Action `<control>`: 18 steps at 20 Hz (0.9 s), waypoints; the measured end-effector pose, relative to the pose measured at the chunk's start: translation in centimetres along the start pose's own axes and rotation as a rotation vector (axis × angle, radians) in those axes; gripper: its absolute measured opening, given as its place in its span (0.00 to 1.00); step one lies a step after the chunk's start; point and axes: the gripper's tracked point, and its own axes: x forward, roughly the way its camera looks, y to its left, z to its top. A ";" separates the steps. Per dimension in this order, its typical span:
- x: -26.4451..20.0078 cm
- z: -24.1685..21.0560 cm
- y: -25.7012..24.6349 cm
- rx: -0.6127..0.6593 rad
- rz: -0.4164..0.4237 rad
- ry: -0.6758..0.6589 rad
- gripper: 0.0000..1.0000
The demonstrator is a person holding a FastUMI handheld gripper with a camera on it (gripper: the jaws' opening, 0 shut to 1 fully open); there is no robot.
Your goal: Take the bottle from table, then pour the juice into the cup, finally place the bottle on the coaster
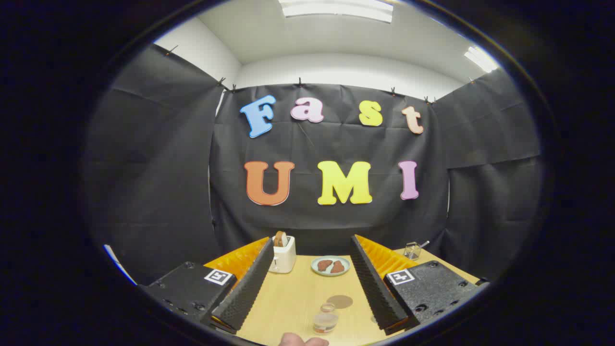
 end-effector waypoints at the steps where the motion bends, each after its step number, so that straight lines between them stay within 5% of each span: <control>1: 0.1 0.1 0.3 -0.002 0.010 -0.005 1.00; 18: 0.2 -0.5 -0.2 0.008 -0.018 0.014 1.00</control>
